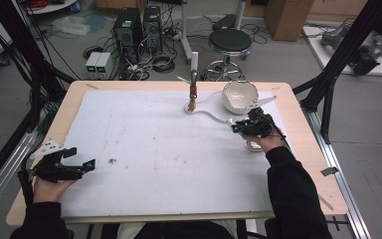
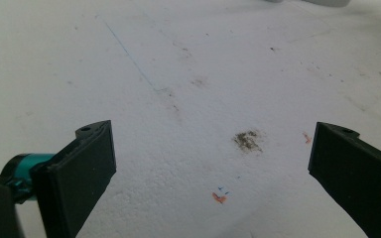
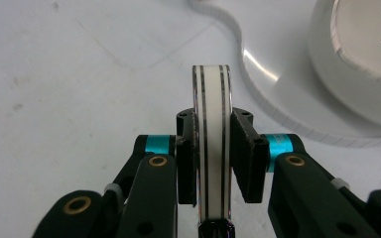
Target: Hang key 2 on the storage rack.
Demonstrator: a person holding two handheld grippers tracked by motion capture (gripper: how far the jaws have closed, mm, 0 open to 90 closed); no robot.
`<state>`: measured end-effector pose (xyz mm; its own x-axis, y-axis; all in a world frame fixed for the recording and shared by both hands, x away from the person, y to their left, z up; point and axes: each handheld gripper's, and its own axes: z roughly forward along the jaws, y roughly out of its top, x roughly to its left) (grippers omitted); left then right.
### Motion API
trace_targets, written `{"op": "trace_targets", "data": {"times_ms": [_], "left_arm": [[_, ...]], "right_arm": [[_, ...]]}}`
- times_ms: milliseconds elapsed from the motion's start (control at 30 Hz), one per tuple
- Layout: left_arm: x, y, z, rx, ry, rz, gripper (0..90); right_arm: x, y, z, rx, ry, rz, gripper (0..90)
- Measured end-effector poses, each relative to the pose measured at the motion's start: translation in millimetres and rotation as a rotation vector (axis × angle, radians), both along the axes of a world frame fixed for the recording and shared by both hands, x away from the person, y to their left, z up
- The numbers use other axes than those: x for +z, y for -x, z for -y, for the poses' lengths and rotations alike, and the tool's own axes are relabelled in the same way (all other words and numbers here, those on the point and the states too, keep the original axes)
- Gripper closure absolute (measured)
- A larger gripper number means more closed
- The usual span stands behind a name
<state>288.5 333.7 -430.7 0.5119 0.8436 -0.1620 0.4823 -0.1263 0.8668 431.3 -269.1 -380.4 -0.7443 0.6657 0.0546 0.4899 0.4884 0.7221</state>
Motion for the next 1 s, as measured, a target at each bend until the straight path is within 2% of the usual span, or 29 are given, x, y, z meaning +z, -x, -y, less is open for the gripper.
{"op": "trace_targets", "data": {"times_ms": [133, 267, 533, 767, 1000], "left_arm": [[0.7, -0.9, 0.1, -0.003, 0.006, 0.003, 5.0], [2.1, -3.0, 3.6, -0.018, 0.004, 0.01, 5.0], [3.0, -5.3, 6.6, -0.034, 0.005, 0.014, 5.0], [3.9, -5.5, 7.0, -0.039, 0.005, 0.017, 5.0], [4.8, -5.8, 6.3, -0.037, 0.014, 0.021, 5.0]], "right_arm": [[19.8, 5.6, 3.1, -0.024, -0.054, 0.055, 74.2], [39.7, 10.4, -0.1, -0.025, -0.109, 0.086, 74.3], [69.3, 19.4, -22.6, 0.03, -0.132, 0.158, 74.4], [85.0, 26.4, -43.1, 0.064, -0.154, 0.186, 74.5], [98.2, 26.0, -61.0, 0.092, -0.19, 0.213, 74.4]]}}
